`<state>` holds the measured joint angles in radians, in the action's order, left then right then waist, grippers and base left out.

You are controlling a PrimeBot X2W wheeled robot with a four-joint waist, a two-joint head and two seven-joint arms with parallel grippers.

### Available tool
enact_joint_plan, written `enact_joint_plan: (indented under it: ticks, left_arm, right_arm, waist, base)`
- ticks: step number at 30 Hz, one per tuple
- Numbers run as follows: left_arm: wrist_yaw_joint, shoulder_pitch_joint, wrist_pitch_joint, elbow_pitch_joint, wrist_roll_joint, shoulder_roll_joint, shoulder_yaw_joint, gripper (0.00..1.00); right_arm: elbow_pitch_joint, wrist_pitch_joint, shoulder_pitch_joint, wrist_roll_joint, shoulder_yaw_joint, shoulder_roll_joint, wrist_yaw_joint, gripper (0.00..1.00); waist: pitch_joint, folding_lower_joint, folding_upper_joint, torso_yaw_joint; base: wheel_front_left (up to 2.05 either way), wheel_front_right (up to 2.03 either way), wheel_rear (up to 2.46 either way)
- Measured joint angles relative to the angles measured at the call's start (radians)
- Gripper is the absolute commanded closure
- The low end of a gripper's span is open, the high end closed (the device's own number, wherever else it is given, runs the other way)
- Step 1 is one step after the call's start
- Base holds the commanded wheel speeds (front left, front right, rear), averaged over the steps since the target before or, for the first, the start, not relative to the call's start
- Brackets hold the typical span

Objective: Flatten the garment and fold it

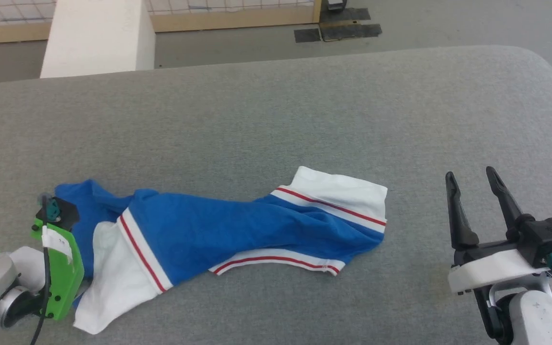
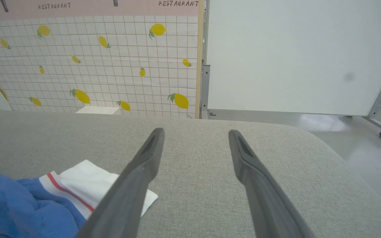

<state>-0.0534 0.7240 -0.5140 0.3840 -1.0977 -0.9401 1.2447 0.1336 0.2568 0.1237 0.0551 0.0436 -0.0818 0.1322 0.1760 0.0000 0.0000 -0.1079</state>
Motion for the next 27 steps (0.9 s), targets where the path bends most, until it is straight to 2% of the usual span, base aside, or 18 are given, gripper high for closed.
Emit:
enact_joint_plan:
  ticks: [4,5,6,12,15,20,22,27]
  left_arm:
    - [-0.018,-0.001,0.014,0.03,0.002,0.004,-0.002,0.0]
    - [-0.024,-0.001,0.014,0.033,0.001,0.007,-0.003,0.73]
    - [-0.026,-0.001,0.016,0.038,-0.005,0.01,-0.006,1.0]
    - [-0.035,0.002,0.105,0.039,0.003,0.022,-0.033,1.0]
    - [-0.035,0.025,0.156,0.007,0.029,0.012,-0.046,1.0]
    - [-0.031,0.05,0.181,-0.062,0.092,-0.029,-0.046,1.0]
    - [-0.009,0.058,0.209,-0.107,0.134,-0.05,-0.049,1.0]
    - [0.059,0.055,0.291,-0.269,0.15,-0.099,-0.073,1.0]
  right_arm:
    - [0.0,0.0,0.0,0.0,0.014,0.0,0.0,0.0]
    - [0.0,0.0,0.0,0.0,0.017,0.0,0.0,0.0]
    - [0.0,0.0,0.0,0.0,0.017,0.0,0.0,0.0]
    - [0.0,0.0,-0.001,0.0,0.013,0.002,0.0,0.0]
    - [0.0,0.0,-0.003,0.0,0.021,0.001,0.0,0.0]
    - [-0.002,0.0,-0.009,0.0,0.019,0.002,0.0,0.0]
    - [-0.005,0.0,-0.014,0.0,0.015,0.002,0.0,0.0]
    - [-0.013,0.0,-0.028,0.0,0.024,0.004,0.0,0.0]
  waist:
    - [0.003,0.0001,0.0,-0.004]
    - [0.001,0.0,0.0,-0.001]
    - [0.0,0.0,0.0,0.001]
    - [-0.018,0.0001,0.0,0.019]
    - [-0.031,0.0,0.0,0.03]
    - [-0.054,0.0,0.0,0.049]
    - [-0.062,0.0,0.0,0.053]
    - [-0.071,0.0,0.0,0.049]
  base:
    - [0.0,0.0,0.0]
    - [0.0,0.0,0.0]
    - [0.0,0.0,0.0]
    - [0.0,0.0,0.0]
    - [0.0,0.0,0.0]
    - [0.0,0.0,0.0]
    - [0.0,0.0,0.0]
    - [0.0,0.0,0.0]
